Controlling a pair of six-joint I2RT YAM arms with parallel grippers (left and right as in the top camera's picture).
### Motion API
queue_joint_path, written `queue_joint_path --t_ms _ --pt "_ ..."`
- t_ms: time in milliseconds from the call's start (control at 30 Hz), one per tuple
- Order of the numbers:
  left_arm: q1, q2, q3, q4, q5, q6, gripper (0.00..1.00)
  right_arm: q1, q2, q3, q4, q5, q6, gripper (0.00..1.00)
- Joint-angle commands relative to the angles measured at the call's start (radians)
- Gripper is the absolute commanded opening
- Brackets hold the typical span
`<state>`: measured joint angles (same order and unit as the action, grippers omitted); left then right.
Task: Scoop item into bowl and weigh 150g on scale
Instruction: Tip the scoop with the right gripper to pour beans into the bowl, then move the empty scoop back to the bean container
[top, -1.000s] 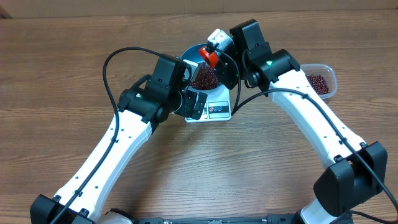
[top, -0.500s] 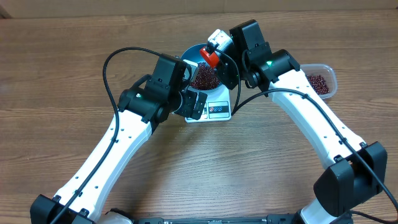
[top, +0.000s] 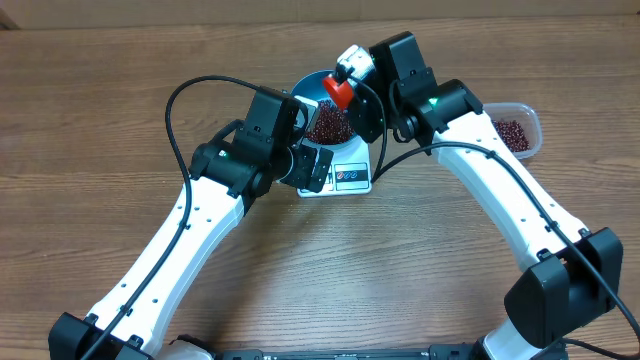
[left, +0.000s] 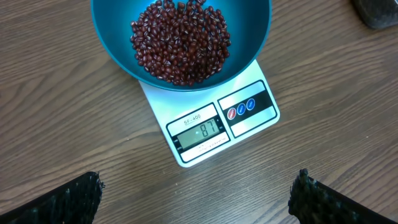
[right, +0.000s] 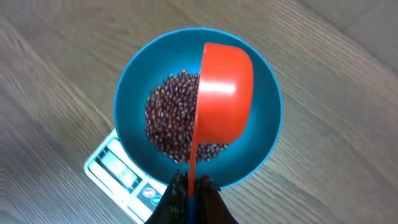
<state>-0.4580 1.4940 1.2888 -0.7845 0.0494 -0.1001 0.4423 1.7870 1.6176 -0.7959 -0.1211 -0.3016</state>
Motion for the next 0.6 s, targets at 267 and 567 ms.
queue_joint_path --t_ms 267,567 --pt "-0.001 -0.01 -0.003 0.003 0.01 0.018 1.0 -0.285 -0.126 0.035 -0.041 -0.296 0.283 0.04" --pt "-0.001 -0.01 -0.003 0.003 0.01 0.018 1.0 -0.48 -0.195 0.025 -0.273 0.136 0.272 0.03"
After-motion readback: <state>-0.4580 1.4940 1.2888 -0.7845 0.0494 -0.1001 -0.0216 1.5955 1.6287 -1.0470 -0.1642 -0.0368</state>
